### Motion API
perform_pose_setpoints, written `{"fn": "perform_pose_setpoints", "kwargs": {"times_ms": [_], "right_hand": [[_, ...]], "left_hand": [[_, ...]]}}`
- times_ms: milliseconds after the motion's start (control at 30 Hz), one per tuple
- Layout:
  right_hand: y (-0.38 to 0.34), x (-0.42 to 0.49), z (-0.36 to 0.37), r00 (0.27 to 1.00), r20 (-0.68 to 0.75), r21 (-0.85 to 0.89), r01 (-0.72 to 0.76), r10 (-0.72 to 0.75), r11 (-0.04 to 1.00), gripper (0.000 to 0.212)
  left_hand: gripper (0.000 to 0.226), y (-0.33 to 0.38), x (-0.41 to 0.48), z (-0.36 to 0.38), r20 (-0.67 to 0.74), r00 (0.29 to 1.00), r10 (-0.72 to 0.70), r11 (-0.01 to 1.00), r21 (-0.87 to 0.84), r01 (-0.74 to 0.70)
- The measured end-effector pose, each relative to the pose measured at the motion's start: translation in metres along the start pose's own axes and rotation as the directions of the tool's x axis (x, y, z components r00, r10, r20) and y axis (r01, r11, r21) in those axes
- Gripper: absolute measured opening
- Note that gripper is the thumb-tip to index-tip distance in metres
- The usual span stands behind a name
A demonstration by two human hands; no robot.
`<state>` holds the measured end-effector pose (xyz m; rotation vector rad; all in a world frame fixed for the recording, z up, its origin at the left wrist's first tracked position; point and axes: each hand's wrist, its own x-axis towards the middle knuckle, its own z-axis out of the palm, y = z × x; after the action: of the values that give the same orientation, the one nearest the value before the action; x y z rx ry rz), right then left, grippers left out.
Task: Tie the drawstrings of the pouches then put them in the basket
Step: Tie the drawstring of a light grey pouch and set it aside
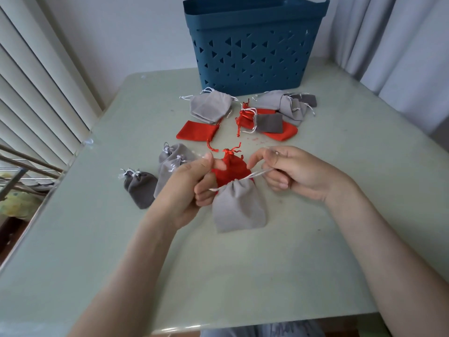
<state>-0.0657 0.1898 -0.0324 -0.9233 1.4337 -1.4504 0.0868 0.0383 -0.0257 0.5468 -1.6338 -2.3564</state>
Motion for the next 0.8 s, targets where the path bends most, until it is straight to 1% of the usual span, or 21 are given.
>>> {"fn": "perform_pose_setpoints", "kwargs": {"times_ms": [67,133,200,267,300,333,367,467,500,567,600,667,700,800], "right_hand": [[-0.002,-0.003,-0.001,0.988,0.151,0.12,0.008,-0.026,0.993,0.029],[-0.003,-0.005,0.001,0.972,0.223,0.172,0.028,-0.067,0.985,0.024],[-0.002,-0.005,0.006,0.973,0.217,0.12,0.05,-0.076,0.992,0.017],[-0.002,-0.004,0.012,0.98,0.185,-0.005,0.074,-0.072,0.997,0.006],[-0.003,-0.003,0.015,0.982,0.18,-0.058,0.076,-0.064,0.995,0.005],[-0.004,-0.004,0.017,0.981,0.188,-0.089,0.074,-0.056,0.993,0.008],[-0.005,-0.005,0.018,0.976,0.214,-0.102,0.066,-0.043,0.993,0.011],[-0.011,-0.009,0.019,0.96,0.279,-0.137,0.043,-0.003,0.99,0.01],[-0.011,-0.009,0.02,0.96,0.278,-0.165,0.037,0.01,0.986,0.008],[-0.008,-0.006,0.026,0.963,0.265,-0.229,0.023,0.04,0.973,0.002],[-0.006,-0.004,0.029,0.966,0.251,-0.268,0.011,0.059,0.963,0.003],[-0.004,0.0,0.034,0.975,0.206,-0.342,-0.003,0.078,0.94,0.013],[-0.005,0.001,0.036,0.98,0.188,-0.36,0.002,0.071,0.933,0.015],[-0.012,-0.001,0.037,0.994,0.107,-0.357,0.048,-0.01,0.933,0.014]], "left_hand": [[0.034,-0.005,0.002,0.0,-0.009,1.0,-0.016,0.997,0.078,0.017],[0.033,-0.011,0.005,0.002,-0.018,1.0,-0.005,0.989,0.15,0.008],[0.032,-0.014,0.006,0.006,0.006,1.0,-0.016,0.976,0.218,0.014],[0.025,-0.014,0.004,0.007,0.099,0.995,-0.014,0.959,0.283,-0.015],[0.02,-0.013,0.002,0.008,0.147,0.989,-0.012,0.956,0.292,-0.031],[0.015,-0.011,0.002,0.007,0.189,0.982,-0.013,0.957,0.288,-0.043],[0.015,-0.01,0.001,0.006,0.232,0.973,-0.01,0.956,0.287,-0.059],[0.039,-0.011,0.001,0.003,0.322,0.947,-0.015,0.928,0.358,-0.107],[0.042,-0.012,0.001,0.003,0.336,0.942,-0.017,0.904,0.407,-0.129],[0.036,-0.016,-0.001,0.006,0.337,0.941,-0.016,0.846,0.507,-0.167],[0.031,-0.018,-0.001,0.007,0.321,0.947,-0.003,0.813,0.553,-0.185],[0.028,-0.02,0.0,0.007,0.288,0.957,0.038,0.758,0.616,-0.216],[0.028,-0.02,0.0,0.006,0.286,0.957,0.051,0.748,0.624,-0.226],[0.022,-0.018,0.0,0.009,0.341,0.939,0.049,0.756,0.602,-0.259]]}}
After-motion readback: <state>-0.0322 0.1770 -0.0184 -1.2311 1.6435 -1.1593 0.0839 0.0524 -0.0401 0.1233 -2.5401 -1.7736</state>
